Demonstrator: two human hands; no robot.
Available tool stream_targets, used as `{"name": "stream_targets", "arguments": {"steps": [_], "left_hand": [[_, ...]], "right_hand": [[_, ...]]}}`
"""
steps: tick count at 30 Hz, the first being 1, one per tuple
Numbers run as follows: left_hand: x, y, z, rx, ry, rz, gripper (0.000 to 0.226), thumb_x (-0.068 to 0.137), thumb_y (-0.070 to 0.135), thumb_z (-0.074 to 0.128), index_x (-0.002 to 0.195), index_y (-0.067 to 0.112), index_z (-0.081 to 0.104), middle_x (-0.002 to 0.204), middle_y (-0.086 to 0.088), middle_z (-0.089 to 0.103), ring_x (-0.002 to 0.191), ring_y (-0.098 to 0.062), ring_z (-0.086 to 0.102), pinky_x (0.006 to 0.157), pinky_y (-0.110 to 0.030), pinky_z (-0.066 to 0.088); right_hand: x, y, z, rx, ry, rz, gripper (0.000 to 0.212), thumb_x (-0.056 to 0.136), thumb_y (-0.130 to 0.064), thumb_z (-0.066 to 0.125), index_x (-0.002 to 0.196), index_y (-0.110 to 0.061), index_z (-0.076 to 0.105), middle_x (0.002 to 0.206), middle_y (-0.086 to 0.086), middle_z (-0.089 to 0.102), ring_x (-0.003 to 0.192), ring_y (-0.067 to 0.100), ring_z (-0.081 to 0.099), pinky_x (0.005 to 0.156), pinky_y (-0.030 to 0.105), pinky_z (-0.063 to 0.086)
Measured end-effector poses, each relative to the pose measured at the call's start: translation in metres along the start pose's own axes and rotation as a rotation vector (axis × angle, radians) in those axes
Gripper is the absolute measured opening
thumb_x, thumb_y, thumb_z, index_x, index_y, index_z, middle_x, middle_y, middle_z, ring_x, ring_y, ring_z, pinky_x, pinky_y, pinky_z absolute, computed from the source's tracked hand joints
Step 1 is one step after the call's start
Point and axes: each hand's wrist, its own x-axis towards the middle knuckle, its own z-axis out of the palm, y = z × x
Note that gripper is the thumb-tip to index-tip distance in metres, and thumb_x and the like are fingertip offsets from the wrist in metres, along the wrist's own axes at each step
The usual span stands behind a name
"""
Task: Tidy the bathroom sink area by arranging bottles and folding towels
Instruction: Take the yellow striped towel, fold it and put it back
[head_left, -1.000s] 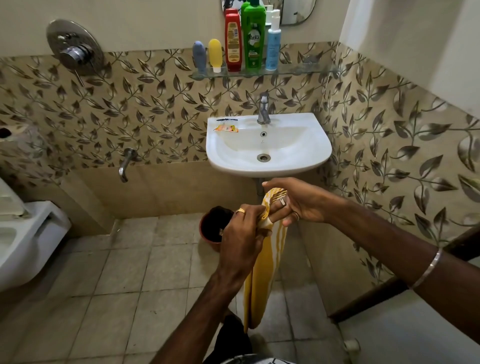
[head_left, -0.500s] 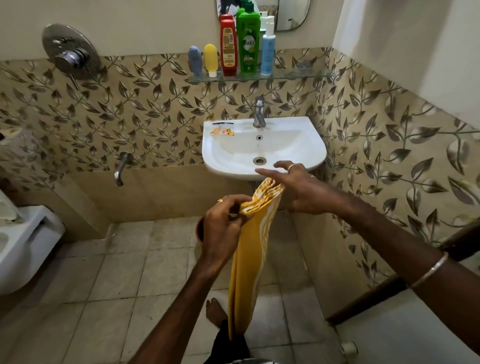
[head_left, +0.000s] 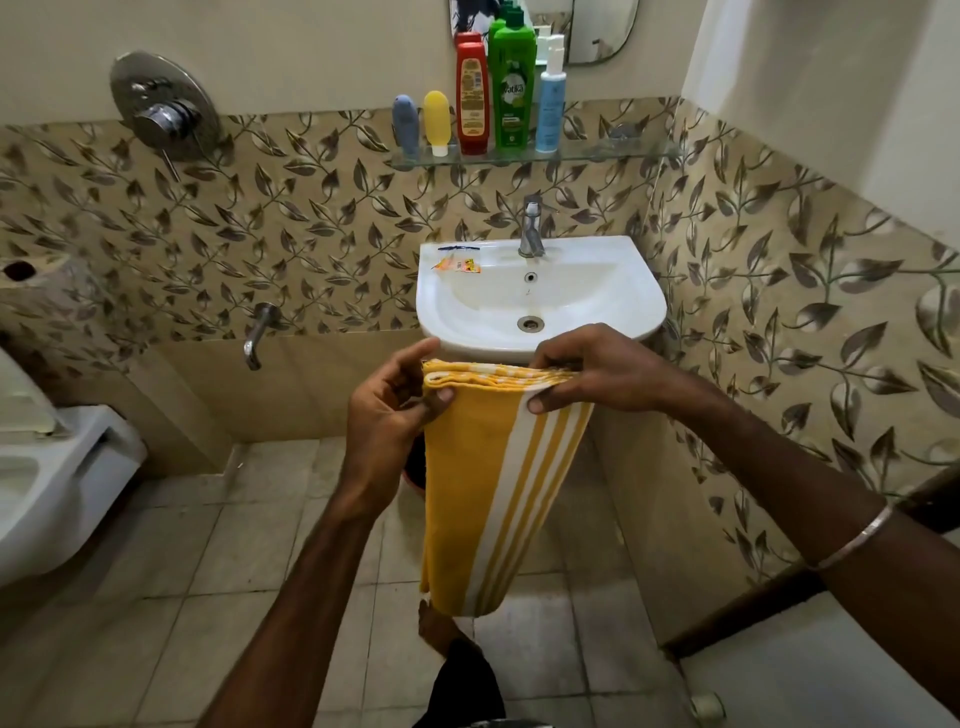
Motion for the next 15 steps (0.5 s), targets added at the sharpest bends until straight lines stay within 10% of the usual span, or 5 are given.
{"name": "stream_targets", "arguments": {"steps": [5, 15], "left_hand": [[0.007, -0.008, -0.008, -0.015, -0.202, -0.169, 0.090, 0.055, 0.021, 0.088, 0.137, 0.033, 0.052, 0.125, 0.008, 0.069, 0.114, -0.013, 0.065, 0.083, -0.029, 0.058], [-0.002, -0.017, 0.031, -0.067, -0.094, -0.179, 0.022, 0.082, 0.015, 0.071, 0.103, 0.023, 0.069, 0.103, 0.004, 0.077, 0.096, -0.019, 0.074, 0.074, -0.034, 0.061]], "right_hand": [[0.001, -0.015, -0.009, 0.166, -0.017, -0.021, 0.020, 0.080, -0.022, 0.082, 0.097, -0.015, 0.075, 0.093, -0.002, 0.072, 0.088, 0.009, 0.065, 0.076, 0.024, 0.051], [-0.002, -0.014, -0.041, 0.574, 0.092, -0.024, 0.053, 0.079, -0.016, 0.077, 0.129, -0.017, 0.061, 0.117, -0.006, 0.067, 0.095, 0.013, 0.068, 0.075, 0.024, 0.056]]}}
